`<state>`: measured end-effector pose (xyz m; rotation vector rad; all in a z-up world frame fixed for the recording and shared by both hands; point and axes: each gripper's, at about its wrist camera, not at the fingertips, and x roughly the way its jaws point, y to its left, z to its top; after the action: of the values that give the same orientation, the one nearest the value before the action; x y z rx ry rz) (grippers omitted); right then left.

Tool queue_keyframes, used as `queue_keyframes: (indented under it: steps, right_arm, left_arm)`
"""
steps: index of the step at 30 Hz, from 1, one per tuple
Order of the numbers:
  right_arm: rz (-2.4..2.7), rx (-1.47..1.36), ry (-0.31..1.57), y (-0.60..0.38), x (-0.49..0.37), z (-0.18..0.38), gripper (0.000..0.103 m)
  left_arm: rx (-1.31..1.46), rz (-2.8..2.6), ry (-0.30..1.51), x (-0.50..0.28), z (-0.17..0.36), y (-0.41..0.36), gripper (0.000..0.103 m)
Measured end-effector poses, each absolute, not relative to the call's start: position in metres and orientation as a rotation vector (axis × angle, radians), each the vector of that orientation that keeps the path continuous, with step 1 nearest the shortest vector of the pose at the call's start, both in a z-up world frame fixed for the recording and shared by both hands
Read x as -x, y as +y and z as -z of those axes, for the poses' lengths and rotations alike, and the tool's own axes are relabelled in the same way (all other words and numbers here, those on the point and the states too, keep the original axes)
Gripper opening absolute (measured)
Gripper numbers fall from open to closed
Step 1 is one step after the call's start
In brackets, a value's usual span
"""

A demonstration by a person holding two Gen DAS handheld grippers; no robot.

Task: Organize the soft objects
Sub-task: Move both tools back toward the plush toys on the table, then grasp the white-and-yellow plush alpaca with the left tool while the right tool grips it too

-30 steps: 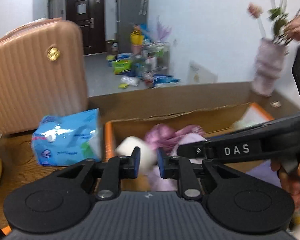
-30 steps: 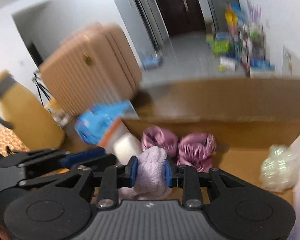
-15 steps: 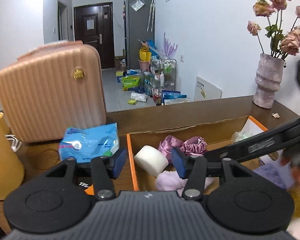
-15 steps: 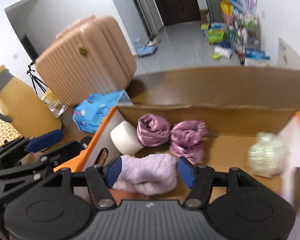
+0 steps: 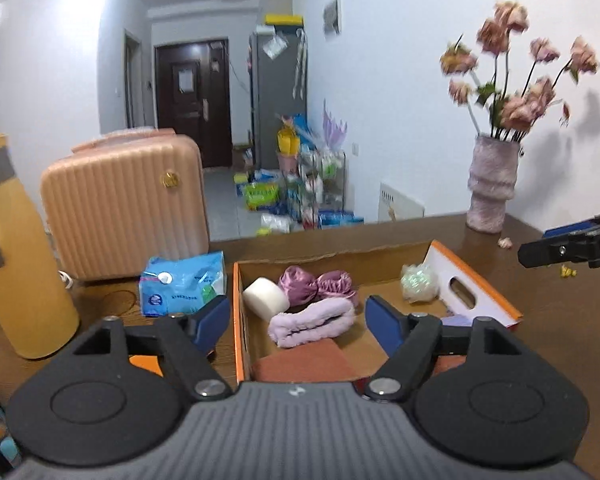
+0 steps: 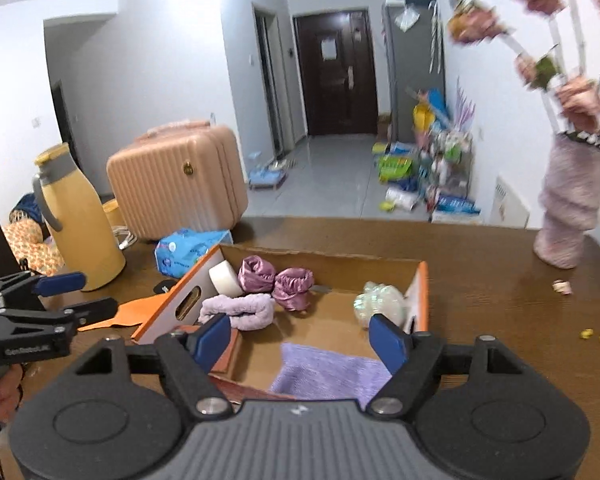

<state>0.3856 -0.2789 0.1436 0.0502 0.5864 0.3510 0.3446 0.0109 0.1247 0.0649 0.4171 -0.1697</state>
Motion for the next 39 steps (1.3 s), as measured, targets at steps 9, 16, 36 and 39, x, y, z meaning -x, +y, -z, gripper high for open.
queue_keyframes:
  steps: [9,16,36,39]
  right_arm:
    - [-0.347,-0.021,0.388,-0.285,-0.257,-0.102,0.082]
    - [-0.360,-0.010,0.388,-0.269,-0.153,-0.035,0.082]
    - [-0.246,-0.167,0.459,-0.311,-0.156,0.002,0.081]
    - [-0.233,-0.205,0.469,-0.324,-0.187,-0.001,0.080]
  left_arm:
    - [-0.037,0.165,0.301,-0.207,-0.088,-0.006,0.089]
    - [0.021,0.166,0.381,-0.128,-0.044,-0.004,0.091]
    - [0.125,0.293,0.514,-0.183,-0.022,-0.044,0.079]
    - [0.174,0.334,0.524,-0.227,-0.030,-0.056,0.070]
